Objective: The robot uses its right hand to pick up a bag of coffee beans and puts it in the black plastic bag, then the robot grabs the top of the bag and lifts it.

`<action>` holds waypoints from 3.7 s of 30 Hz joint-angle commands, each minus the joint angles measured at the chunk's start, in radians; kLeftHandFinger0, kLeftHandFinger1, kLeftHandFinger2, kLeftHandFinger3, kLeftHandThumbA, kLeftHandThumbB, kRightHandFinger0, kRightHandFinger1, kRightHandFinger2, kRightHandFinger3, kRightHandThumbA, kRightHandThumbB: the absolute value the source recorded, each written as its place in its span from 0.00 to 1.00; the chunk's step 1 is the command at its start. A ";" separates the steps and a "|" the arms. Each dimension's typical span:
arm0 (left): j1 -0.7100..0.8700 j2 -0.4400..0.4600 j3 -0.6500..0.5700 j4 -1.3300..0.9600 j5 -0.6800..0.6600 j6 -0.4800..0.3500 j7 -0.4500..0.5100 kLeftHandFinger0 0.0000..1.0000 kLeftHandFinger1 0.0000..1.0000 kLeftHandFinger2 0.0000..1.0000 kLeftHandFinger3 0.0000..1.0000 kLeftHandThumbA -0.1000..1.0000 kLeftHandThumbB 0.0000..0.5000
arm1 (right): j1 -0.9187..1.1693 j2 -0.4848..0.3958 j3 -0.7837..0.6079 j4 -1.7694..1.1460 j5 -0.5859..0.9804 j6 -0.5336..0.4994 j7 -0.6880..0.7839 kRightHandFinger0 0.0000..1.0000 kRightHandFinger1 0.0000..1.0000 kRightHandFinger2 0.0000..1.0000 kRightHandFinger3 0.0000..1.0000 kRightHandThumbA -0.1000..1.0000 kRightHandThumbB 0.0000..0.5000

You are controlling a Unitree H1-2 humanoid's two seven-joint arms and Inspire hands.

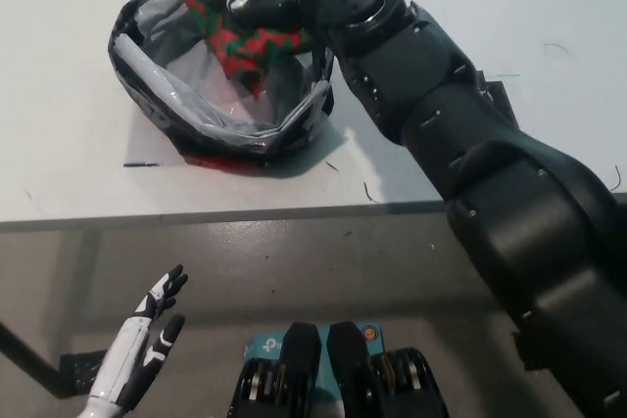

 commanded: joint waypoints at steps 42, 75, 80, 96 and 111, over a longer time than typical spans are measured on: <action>-0.067 0.034 -0.011 -0.025 0.020 0.003 -0.031 1.00 1.00 1.00 1.00 1.00 0.49 | -0.103 -0.075 0.187 -0.022 -0.268 -0.179 -0.001 1.00 1.00 1.00 1.00 0.97 1.00; -0.063 0.036 -0.014 -0.020 0.015 -0.016 -0.032 1.00 1.00 1.00 1.00 1.00 0.46 | -0.001 -0.071 0.186 -0.005 -0.312 -0.154 -0.107 1.00 1.00 1.00 1.00 0.92 1.00; -0.066 0.038 -0.017 -0.018 0.023 -0.024 -0.031 1.00 1.00 1.00 1.00 1.00 0.41 | 0.019 -0.064 0.176 0.001 -0.300 -0.148 -0.083 1.00 1.00 1.00 1.00 0.91 0.98; -0.071 0.042 -0.015 -0.019 0.012 -0.034 -0.034 1.00 1.00 1.00 1.00 1.00 0.41 | 0.043 -0.062 0.138 0.022 -0.282 -0.041 -0.073 1.00 1.00 1.00 1.00 0.82 0.91; -0.067 0.041 -0.016 -0.023 0.008 -0.037 -0.035 1.00 1.00 1.00 1.00 1.00 0.44 | 0.091 -0.071 0.130 0.036 -0.292 0.031 -0.105 1.00 1.00 1.00 1.00 0.77 0.88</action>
